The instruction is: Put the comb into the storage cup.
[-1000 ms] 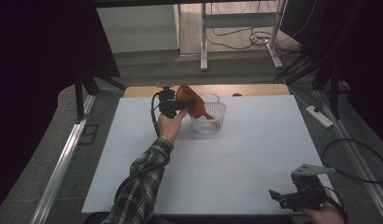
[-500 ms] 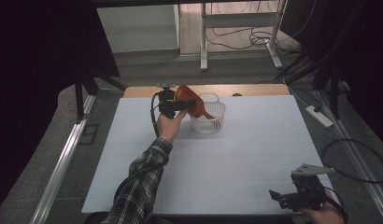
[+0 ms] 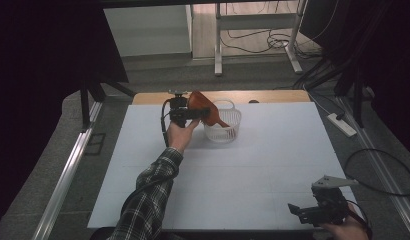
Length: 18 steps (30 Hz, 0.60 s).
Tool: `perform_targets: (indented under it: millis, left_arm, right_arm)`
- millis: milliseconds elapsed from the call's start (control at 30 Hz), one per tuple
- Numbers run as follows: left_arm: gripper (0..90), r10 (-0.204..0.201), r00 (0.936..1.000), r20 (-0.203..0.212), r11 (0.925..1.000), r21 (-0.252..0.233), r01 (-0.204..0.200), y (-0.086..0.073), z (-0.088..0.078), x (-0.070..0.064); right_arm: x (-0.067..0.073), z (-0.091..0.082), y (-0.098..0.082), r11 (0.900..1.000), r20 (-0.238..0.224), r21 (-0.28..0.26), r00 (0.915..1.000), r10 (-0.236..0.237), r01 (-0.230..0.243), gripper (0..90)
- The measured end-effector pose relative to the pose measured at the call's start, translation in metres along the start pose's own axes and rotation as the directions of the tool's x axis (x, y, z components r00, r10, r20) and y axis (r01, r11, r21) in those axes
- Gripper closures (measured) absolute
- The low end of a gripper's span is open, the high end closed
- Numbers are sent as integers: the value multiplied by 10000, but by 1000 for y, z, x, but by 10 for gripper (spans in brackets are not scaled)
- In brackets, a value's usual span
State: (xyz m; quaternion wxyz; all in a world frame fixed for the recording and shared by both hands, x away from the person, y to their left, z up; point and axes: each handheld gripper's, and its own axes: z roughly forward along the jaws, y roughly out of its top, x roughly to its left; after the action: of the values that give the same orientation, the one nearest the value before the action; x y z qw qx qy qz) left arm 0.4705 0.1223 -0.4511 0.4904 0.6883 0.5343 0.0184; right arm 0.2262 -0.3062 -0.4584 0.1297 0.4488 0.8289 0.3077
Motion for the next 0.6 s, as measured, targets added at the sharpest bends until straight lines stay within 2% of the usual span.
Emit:
perform_targets:
  millis: [167, 233, 600]
  left_arm:
    - [224, 156, 9999, 7, 9999, 56, -156, 2, -2, 0]
    - [201, 485, 9987, -141, 9987, 188, -483, 5, -4, -1]
    - [124, 1082, 9940, -151, 9936, 336, -1077, 9, -12, 0]
  right_arm:
    - [0, 0, 0, 10000, 2, 7, 10000, 4, -4, 12]
    - [0, 0, 0, 10000, 4, 18, 10000, 6, -6, 12]
    - [0, 0, 0, 10000, 21, 0, 10000, 8, -8, 12]
